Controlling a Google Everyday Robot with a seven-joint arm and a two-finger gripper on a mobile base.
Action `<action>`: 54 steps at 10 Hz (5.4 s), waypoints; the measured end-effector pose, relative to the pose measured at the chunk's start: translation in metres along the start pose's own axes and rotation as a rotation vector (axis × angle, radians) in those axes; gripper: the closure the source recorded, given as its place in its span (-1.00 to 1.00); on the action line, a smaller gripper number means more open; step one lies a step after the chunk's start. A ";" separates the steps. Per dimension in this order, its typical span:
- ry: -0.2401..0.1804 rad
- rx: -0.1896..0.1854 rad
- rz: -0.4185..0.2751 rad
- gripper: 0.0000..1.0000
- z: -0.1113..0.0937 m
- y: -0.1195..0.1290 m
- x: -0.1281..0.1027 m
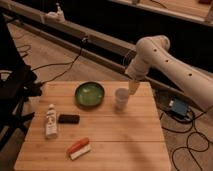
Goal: Drag the ceramic bowl in a circle
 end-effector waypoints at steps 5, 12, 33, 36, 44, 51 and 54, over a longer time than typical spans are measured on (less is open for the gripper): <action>0.000 0.000 0.000 -0.54 0.000 0.000 0.000; 0.000 0.000 0.000 -0.54 0.000 0.000 0.000; -0.253 -0.088 -0.411 -0.54 0.105 0.004 -0.147; -0.252 -0.090 -0.409 -0.54 0.107 0.004 -0.145; -0.304 -0.220 -0.458 -0.54 0.206 0.031 -0.177; -0.396 -0.305 -0.369 0.46 0.257 0.045 -0.173; -0.417 -0.324 -0.393 0.99 0.237 0.050 -0.175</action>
